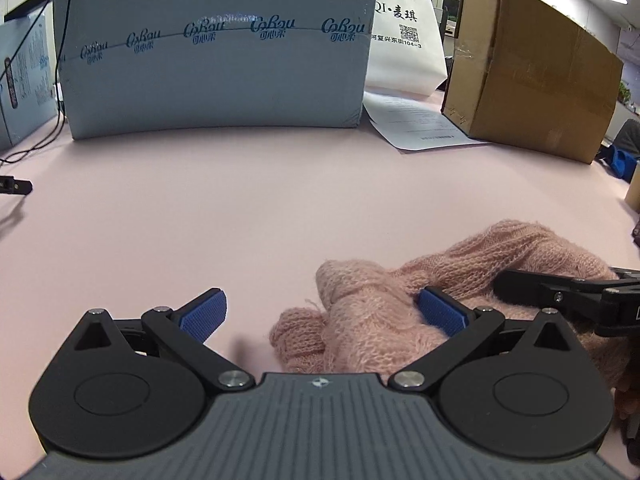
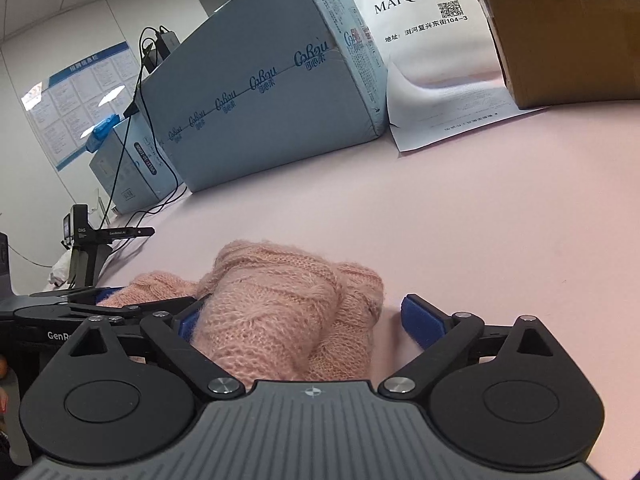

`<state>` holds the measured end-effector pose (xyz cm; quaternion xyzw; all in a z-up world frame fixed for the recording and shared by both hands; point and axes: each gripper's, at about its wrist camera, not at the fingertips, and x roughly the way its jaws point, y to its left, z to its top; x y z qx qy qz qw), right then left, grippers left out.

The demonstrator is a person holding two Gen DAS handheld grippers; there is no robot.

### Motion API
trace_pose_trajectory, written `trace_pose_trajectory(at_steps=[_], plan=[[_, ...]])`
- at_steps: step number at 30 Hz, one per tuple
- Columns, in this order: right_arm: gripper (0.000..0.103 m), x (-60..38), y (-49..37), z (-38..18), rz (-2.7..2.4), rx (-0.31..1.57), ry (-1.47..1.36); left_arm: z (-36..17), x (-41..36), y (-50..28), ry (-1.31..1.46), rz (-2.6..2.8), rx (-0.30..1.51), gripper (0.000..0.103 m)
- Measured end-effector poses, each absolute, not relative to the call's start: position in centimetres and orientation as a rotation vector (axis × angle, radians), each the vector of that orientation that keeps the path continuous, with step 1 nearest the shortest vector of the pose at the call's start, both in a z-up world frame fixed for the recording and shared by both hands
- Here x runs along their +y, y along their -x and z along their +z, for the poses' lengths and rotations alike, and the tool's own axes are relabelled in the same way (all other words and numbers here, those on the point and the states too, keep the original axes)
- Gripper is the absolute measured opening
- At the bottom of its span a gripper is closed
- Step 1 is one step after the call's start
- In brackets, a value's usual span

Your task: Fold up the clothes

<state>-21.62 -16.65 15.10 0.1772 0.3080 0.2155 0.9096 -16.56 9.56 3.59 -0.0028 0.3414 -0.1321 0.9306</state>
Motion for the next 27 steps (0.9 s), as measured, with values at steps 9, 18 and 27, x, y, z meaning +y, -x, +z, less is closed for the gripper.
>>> trace_pose_trajectory(at_steps=[9, 18, 27], plan=[[0.103, -15.7, 23.4, 17.1, 0.400, 0.490, -0.247, 7.6, 11.6, 19.4, 0.141, -0.164, 0.557, 0.103], [0.103, -15.3, 23.5, 17.5, 0.384, 0.514, -0.209, 7.6, 9.2, 20.6, 0.095, -0.221, 0.577, 0.103], [0.103, -15.2, 23.8, 17.4, 0.374, 0.534, -0.189, 3.1, 10.6, 17.5, 0.260, -0.237, 0.758, 0.103]])
